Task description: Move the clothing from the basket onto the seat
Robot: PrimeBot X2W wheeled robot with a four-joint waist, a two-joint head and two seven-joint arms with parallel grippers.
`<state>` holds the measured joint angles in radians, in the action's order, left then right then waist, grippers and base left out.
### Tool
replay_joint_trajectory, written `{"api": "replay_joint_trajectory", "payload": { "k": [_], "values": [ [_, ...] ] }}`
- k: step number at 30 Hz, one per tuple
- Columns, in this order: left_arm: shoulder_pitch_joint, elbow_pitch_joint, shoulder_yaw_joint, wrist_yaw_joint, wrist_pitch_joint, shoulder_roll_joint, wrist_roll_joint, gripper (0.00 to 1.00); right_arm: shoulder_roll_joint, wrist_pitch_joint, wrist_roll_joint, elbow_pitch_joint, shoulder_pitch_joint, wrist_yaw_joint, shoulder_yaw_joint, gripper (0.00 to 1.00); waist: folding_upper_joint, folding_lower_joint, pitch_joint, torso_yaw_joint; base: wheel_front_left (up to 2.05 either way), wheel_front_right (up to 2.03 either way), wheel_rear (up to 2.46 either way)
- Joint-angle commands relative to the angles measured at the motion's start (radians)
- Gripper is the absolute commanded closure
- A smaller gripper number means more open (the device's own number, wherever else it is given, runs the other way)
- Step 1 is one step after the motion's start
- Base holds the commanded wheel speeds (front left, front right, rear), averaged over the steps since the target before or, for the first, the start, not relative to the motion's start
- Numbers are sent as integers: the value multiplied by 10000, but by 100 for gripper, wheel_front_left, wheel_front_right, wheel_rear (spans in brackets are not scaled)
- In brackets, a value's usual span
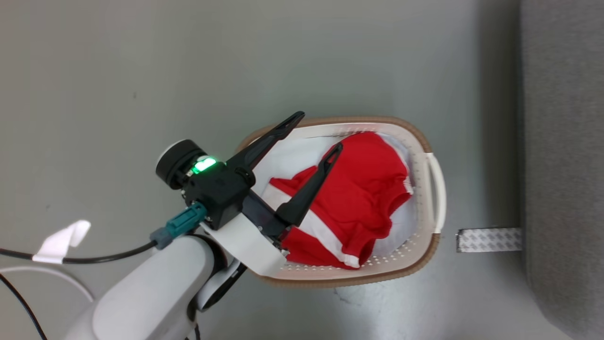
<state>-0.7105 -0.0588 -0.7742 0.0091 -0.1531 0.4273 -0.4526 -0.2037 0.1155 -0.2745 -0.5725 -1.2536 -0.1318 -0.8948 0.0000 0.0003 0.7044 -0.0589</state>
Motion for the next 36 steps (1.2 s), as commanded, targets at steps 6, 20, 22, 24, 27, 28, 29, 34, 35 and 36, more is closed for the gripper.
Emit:
{"api": "replay_joint_trajectory", "payload": {
  "k": [6,20,22,24,27,28,29,34,35,36],
  "values": [
    [275,430,90,107,-284,-18,-236,0,527,407,-1885,-635,929,23,-1552,0,0,-3,-239,271,0,0,0],
    [2206,1443,432,856,-673,290,-1065,0,1474,1494,-1192,-594,4553,23,1510,0,0,-3,-3732,-427,0,0,0],
    [2558,1584,543,1015,-776,214,-1178,0,1527,1497,-380,-26,5313,23,2360,0,0,-3,-4243,-393,0,0,0],
    [2860,1762,667,1173,-890,154,-1275,0,1543,1497,493,514,6123,23,3314,0,0,-3,-4695,-288,0,0,0],
    [3274,2025,904,1404,-1026,19,-1347,0,1524,1486,1797,1258,7337,23,4504,0,0,-3,-5302,-61,0,0,0],
    [3449,2096,1014,1452,-1053,-21,-1373,0,1526,1487,2098,1508,7718,23,4880,0,0,-3,-5493,17,0,0,0],
    [3611,2169,1116,1508,-1082,-68,-1379,0,1523,1485,2415,1764,8070,23,5175,0,0,-3,-5680,108,0,0,0],
    [4553,2218,1957,1764,-1111,-314,-1005,0,1513,1486,3331,2830,9870,23,6748,0,0,-3,-6527,549,0,0,0],
    [4831,2201,2148,1800,-1113,-407,-908,0,1516,1485,3338,3021,10238,23,7091,0,0,-3,-6717,642,0,0,0],
    [5105,2199,2380,1815,-1110,-463,-784,0,1523,1485,3328,3213,10553,23,7380,0,0,-3,-6862,711,0,0,0]
  ]
}}
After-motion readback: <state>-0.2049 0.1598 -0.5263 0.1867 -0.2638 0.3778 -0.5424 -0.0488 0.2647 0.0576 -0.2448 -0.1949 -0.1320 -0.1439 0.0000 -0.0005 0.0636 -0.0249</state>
